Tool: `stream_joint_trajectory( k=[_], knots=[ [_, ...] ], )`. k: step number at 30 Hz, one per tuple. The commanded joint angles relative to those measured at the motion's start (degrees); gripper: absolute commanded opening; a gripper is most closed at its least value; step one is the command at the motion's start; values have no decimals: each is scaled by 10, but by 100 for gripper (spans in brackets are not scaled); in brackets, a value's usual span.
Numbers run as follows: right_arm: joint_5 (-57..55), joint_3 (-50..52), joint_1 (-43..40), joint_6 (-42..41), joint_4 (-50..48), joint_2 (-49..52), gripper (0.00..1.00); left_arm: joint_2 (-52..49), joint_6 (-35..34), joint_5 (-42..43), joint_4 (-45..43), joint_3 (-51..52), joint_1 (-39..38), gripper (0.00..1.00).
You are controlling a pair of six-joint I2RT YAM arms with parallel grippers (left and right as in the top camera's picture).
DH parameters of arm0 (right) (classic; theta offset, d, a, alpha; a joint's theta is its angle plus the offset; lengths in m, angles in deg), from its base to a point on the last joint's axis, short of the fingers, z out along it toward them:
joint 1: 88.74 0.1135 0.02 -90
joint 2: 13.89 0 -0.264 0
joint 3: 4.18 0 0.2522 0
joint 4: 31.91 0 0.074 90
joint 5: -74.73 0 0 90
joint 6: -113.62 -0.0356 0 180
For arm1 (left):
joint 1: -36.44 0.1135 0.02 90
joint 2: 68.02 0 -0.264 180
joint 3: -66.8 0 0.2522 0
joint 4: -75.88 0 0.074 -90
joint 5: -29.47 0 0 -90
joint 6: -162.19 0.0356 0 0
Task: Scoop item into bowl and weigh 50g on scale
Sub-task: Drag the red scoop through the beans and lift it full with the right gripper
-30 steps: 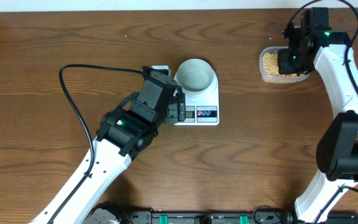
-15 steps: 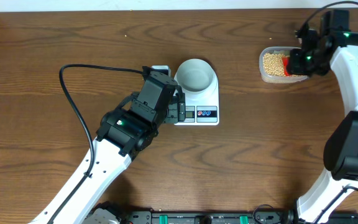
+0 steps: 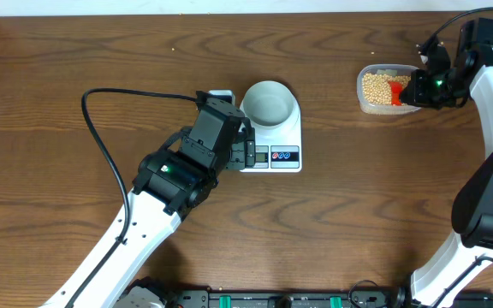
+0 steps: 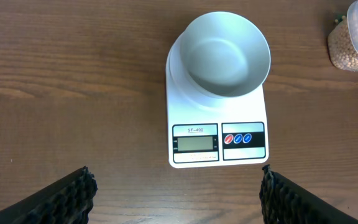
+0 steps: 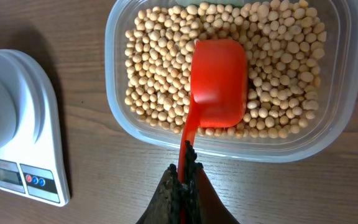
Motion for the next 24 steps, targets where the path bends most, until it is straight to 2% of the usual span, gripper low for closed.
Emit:
stream_joint_trajectory(
  k=[1, 24],
  knots=[
    [47, -2, -6, 15, 13, -8, 1, 0, 9, -9, 1, -12, -1, 86],
    [90, -2, -35, 14, 32, -8, 1, 0, 9, -9, 0, -12, -1, 86]
  ],
)
